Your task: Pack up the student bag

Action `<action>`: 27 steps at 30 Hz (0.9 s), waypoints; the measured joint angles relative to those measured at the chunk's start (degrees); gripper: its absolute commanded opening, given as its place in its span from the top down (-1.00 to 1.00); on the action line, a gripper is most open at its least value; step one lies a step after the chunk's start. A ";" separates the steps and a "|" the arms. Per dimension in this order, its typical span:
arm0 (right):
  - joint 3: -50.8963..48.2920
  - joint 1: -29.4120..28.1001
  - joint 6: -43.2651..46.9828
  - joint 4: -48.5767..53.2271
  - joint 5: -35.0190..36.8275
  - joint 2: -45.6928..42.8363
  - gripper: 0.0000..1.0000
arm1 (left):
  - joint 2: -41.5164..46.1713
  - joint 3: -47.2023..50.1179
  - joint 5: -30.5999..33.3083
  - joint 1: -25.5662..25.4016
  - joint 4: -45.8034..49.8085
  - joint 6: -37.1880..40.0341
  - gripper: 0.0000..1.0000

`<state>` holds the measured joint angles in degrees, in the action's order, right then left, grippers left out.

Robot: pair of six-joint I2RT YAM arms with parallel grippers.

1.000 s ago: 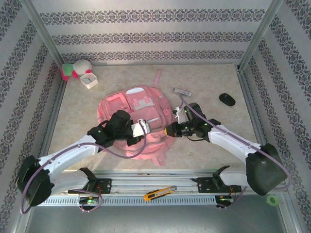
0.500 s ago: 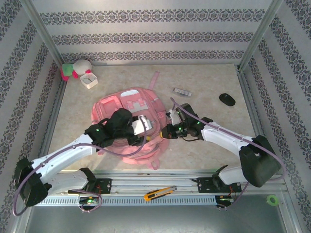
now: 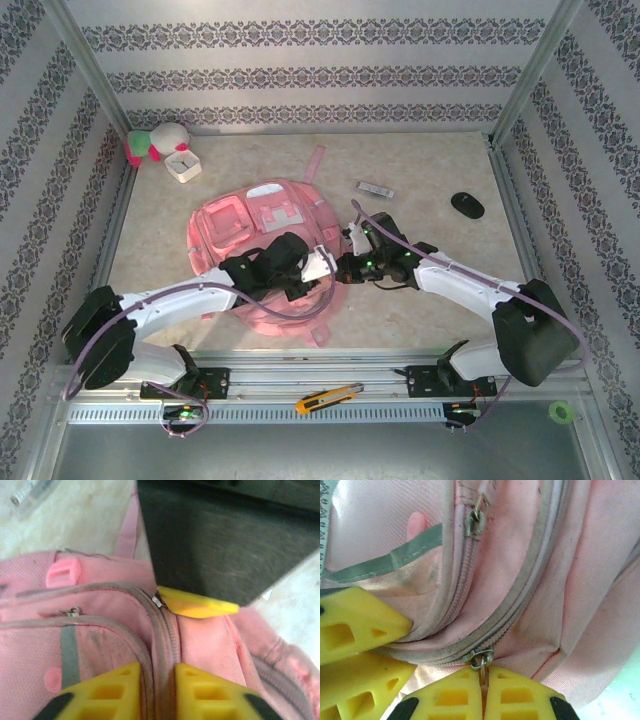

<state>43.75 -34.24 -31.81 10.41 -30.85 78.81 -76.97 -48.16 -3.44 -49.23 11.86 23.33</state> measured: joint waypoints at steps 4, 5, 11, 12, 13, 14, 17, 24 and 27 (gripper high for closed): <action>-0.22 0.24 -1.09 -1.29 -0.98 -0.11 1.00 | 5.20 2.19 -3.50 0.90 1.16 4.09 1.00; -0.37 0.44 -1.42 -1.97 -1.09 -0.11 1.00 | 6.99 2.89 -5.09 1.46 1.86 5.01 1.00; -0.52 1.77 -3.91 -5.51 -2.05 0.35 1.00 | 16.46 6.10 -13.70 4.07 5.11 8.66 1.00; -0.52 1.90 -4.26 -5.92 -2.03 0.72 1.00 | 16.72 6.10 -14.67 4.20 5.51 9.18 1.00; -0.52 2.14 -4.50 -6.23 -1.95 1.36 1.00 | 16.83 6.10 -15.93 4.31 5.99 9.75 1.00; -0.44 2.29 -4.76 -6.54 -1.84 2.23 1.00 | 16.83 6.10 -16.98 4.37 6.47 10.27 1.00; 0.37 2.40 -5.60 -7.13 -1.16 5.38 1.00 | 16.81 6.10 -20.00 4.42 7.80 11.67 1.00; 2.05 2.43 -7.85 -9.05 2.38 7.93 1.00 | 17.11 5.07 -22.36 4.79 11.19 15.54 1.00; 2.03 2.38 -8.57 -10.51 2.56 7.85 1.00 | 19.34 5.68 -20.79 4.98 11.02 15.15 0.70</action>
<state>45.78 -31.86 -40.38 -0.10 -28.29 86.65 -57.63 -42.48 -24.23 -44.25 22.87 38.48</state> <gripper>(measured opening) 0.042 0.068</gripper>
